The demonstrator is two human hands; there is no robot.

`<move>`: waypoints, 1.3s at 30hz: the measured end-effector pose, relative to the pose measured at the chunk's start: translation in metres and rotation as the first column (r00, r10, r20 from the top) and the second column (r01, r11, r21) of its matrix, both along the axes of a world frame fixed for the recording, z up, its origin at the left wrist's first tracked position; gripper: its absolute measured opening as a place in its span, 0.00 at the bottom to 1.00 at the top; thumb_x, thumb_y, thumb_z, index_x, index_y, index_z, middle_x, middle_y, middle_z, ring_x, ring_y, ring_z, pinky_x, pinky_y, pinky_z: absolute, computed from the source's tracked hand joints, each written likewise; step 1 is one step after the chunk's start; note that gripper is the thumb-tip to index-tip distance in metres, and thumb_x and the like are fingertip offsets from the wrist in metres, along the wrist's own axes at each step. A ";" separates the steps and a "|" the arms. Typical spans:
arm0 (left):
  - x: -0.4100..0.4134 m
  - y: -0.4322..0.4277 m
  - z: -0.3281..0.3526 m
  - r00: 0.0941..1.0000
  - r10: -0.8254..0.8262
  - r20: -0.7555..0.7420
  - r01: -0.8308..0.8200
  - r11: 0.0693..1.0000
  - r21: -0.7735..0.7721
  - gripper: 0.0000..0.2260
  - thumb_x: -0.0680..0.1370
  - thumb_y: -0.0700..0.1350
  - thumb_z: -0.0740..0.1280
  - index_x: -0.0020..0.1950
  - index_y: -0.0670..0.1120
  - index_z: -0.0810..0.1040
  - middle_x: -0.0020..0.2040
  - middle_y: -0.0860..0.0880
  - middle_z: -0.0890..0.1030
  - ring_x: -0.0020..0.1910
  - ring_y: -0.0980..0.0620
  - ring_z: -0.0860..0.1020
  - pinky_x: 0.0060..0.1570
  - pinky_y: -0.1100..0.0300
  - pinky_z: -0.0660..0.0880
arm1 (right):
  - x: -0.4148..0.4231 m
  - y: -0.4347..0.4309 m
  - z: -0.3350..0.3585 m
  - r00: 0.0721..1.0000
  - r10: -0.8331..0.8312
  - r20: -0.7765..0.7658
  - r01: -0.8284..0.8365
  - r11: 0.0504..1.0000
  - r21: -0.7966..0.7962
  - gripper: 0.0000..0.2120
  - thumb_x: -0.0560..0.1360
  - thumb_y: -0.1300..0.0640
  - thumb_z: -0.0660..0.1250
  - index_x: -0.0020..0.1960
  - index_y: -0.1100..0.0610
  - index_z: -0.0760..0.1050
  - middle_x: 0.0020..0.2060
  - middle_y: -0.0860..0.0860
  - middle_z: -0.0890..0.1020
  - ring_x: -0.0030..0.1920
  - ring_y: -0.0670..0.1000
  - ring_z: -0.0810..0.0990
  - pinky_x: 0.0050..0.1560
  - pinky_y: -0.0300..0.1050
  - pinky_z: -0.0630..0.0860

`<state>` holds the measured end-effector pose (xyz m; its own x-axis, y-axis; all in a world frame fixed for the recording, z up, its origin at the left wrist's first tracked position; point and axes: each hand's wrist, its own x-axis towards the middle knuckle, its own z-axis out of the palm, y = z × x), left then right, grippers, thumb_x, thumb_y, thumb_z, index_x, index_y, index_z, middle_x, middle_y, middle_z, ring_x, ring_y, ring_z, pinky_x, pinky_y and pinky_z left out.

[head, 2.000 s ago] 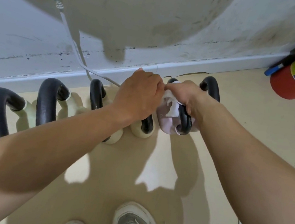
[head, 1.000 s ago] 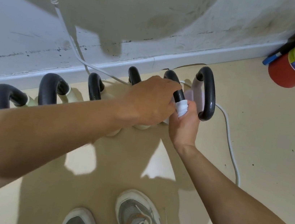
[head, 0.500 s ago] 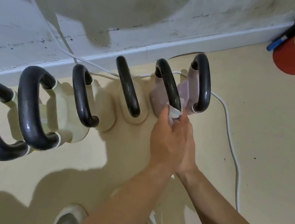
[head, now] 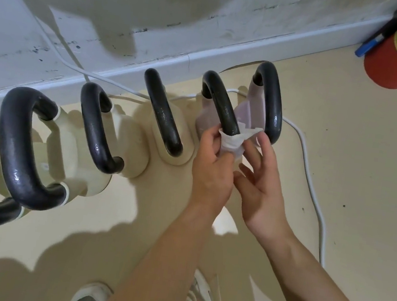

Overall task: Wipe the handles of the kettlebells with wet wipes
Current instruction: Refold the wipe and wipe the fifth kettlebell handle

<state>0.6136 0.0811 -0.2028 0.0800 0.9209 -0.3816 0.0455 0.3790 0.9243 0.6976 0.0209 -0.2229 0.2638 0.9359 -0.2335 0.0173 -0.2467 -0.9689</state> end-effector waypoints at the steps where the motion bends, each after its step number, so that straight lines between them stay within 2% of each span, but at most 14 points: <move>1: -0.001 -0.001 -0.001 1.000 -0.006 0.009 0.006 1.000 0.009 0.17 0.77 0.36 0.64 0.62 0.55 0.74 0.56 0.56 0.84 0.58 0.59 0.81 0.55 0.65 0.74 | -0.003 0.000 0.002 1.000 -0.006 0.001 0.006 1.000 -0.001 0.39 0.78 0.77 0.57 0.83 0.54 0.51 0.79 0.50 0.66 0.79 0.51 0.64 0.76 0.67 0.62; 6: -0.002 -0.002 -0.012 0.989 -0.110 -0.100 0.118 0.990 0.073 0.18 0.76 0.41 0.65 0.65 0.53 0.71 0.56 0.57 0.82 0.56 0.56 0.81 0.56 0.52 0.77 | -0.008 0.001 0.001 0.994 0.066 0.082 -0.063 0.997 -0.043 0.40 0.74 0.70 0.58 0.83 0.50 0.51 0.78 0.41 0.66 0.77 0.44 0.66 0.76 0.55 0.66; 8: 0.000 0.002 -0.014 0.961 -0.182 -0.210 0.212 0.968 0.131 0.17 0.75 0.46 0.65 0.64 0.54 0.70 0.56 0.56 0.80 0.55 0.54 0.80 0.55 0.47 0.78 | -0.009 0.005 0.004 0.983 0.121 0.135 -0.112 0.991 -0.071 0.40 0.75 0.66 0.59 0.80 0.42 0.50 0.74 0.28 0.66 0.72 0.36 0.70 0.70 0.44 0.73; 10: 0.000 0.007 -0.015 0.938 -0.218 -0.268 0.268 0.949 0.167 0.18 0.74 0.50 0.64 0.64 0.53 0.70 0.57 0.55 0.79 0.56 0.53 0.79 0.55 0.46 0.78 | -0.009 0.007 0.007 0.976 0.135 0.170 -0.125 0.990 -0.068 0.38 0.77 0.68 0.60 0.76 0.36 0.51 0.65 0.19 0.67 0.65 0.31 0.73 0.63 0.33 0.73; 13: -0.002 0.007 -0.018 0.949 -0.211 -0.236 0.256 0.950 0.181 0.17 0.76 0.51 0.64 0.65 0.54 0.70 0.56 0.59 0.78 0.57 0.55 0.79 0.57 0.46 0.77 | -0.008 0.004 0.009 0.977 0.106 0.183 -0.090 0.992 -0.094 0.37 0.80 0.71 0.60 0.81 0.44 0.54 0.70 0.26 0.69 0.69 0.39 0.74 0.69 0.42 0.73; 16: 0.000 0.002 -0.018 0.975 -0.149 -0.164 0.179 0.967 0.180 0.13 0.77 0.51 0.66 0.60 0.63 0.71 0.53 0.61 0.80 0.54 0.56 0.80 0.55 0.47 0.78 | -0.004 0.000 0.010 0.998 0.016 0.064 -0.007 0.990 -0.138 0.37 0.79 0.75 0.58 0.81 0.49 0.58 0.74 0.41 0.72 0.73 0.45 0.73 0.73 0.52 0.71; 18: 0.004 -0.004 -0.018 0.973 -0.061 -0.223 0.111 0.969 0.220 0.12 0.76 0.52 0.67 0.59 0.58 0.74 0.52 0.58 0.80 0.54 0.54 0.79 0.55 0.46 0.77 | -0.002 -0.001 0.014 0.999 -0.036 -0.037 0.029 0.987 -0.156 0.36 0.76 0.79 0.57 0.79 0.55 0.62 0.71 0.50 0.78 0.70 0.48 0.77 0.69 0.49 0.74; 21: 0.011 -0.014 -0.025 0.893 0.131 -0.430 0.046 0.925 0.378 0.16 0.76 0.50 0.68 0.63 0.48 0.78 0.61 0.53 0.78 0.63 0.52 0.73 0.64 0.51 0.71 | -0.002 -0.004 0.020 0.984 -0.109 -0.141 0.085 0.983 -0.162 0.35 0.73 0.83 0.54 0.75 0.59 0.67 0.65 0.55 0.81 0.62 0.44 0.82 0.56 0.38 0.79; 25: 0.023 -0.014 -0.014 0.935 0.224 -0.274 -0.150 0.952 0.266 0.13 0.73 0.41 0.69 0.57 0.50 0.76 0.52 0.53 0.80 0.52 0.53 0.78 0.52 0.57 0.76 | -0.003 -0.008 0.018 0.947 -0.296 -0.124 0.263 0.936 -0.233 0.24 0.78 0.76 0.59 0.70 0.59 0.71 0.51 0.53 0.84 0.48 0.42 0.84 0.47 0.32 0.78; 28: 0.031 -0.008 -0.003 0.962 0.236 -0.137 -0.221 0.968 0.115 0.17 0.73 0.39 0.70 0.55 0.56 0.72 0.47 0.56 0.81 0.44 0.60 0.80 0.42 0.73 0.73 | -0.006 -0.006 0.017 0.929 -0.350 -0.118 0.315 0.918 -0.243 0.17 0.79 0.72 0.60 0.65 0.60 0.76 0.51 0.57 0.85 0.45 0.45 0.84 0.43 0.35 0.79; 29: 0.035 -0.005 -0.001 0.963 0.245 -0.116 -0.236 0.968 0.086 0.17 0.73 0.40 0.72 0.55 0.56 0.71 0.46 0.56 0.81 0.43 0.61 0.80 0.41 0.74 0.72 | -0.006 -0.004 0.018 0.923 -0.361 -0.133 0.322 0.914 -0.247 0.16 0.80 0.71 0.60 0.63 0.60 0.77 0.50 0.56 0.86 0.43 0.45 0.84 0.41 0.35 0.79; 32: 0.045 0.007 0.000 0.959 0.264 -0.106 -0.258 0.964 0.063 0.16 0.71 0.44 0.76 0.49 0.57 0.71 0.43 0.56 0.80 0.43 0.58 0.80 0.44 0.66 0.75 | -0.004 0.004 0.022 0.905 -0.384 -0.184 0.330 0.905 -0.270 0.16 0.80 0.69 0.58 0.60 0.59 0.81 0.45 0.53 0.88 0.41 0.46 0.84 0.39 0.37 0.79; 36: 0.046 0.019 0.007 0.958 0.275 -0.080 -0.264 0.956 0.125 0.21 0.71 0.42 0.77 0.38 0.62 0.68 0.35 0.60 0.75 0.44 0.51 0.79 0.51 0.55 0.78 | -0.005 0.005 0.021 0.892 -0.414 -0.181 0.352 0.887 -0.298 0.17 0.79 0.69 0.57 0.59 0.60 0.82 0.49 0.57 0.87 0.43 0.49 0.84 0.45 0.43 0.81; 39: 0.036 0.027 0.003 0.982 0.155 -0.110 -0.141 0.982 0.126 0.21 0.71 0.40 0.77 0.34 0.59 0.67 0.29 0.61 0.76 0.40 0.50 0.79 0.48 0.55 0.78 | -0.006 0.001 0.016 0.859 -0.479 -0.179 0.406 0.851 -0.333 0.14 0.80 0.68 0.59 0.57 0.60 0.81 0.51 0.59 0.87 0.46 0.51 0.83 0.51 0.51 0.80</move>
<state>0.6498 0.1076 -0.2000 -0.1004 0.9579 -0.2689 0.1090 0.2792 0.9540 0.6911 0.0223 -0.2074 0.5336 0.6203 -0.5749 -0.3873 -0.4250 -0.8181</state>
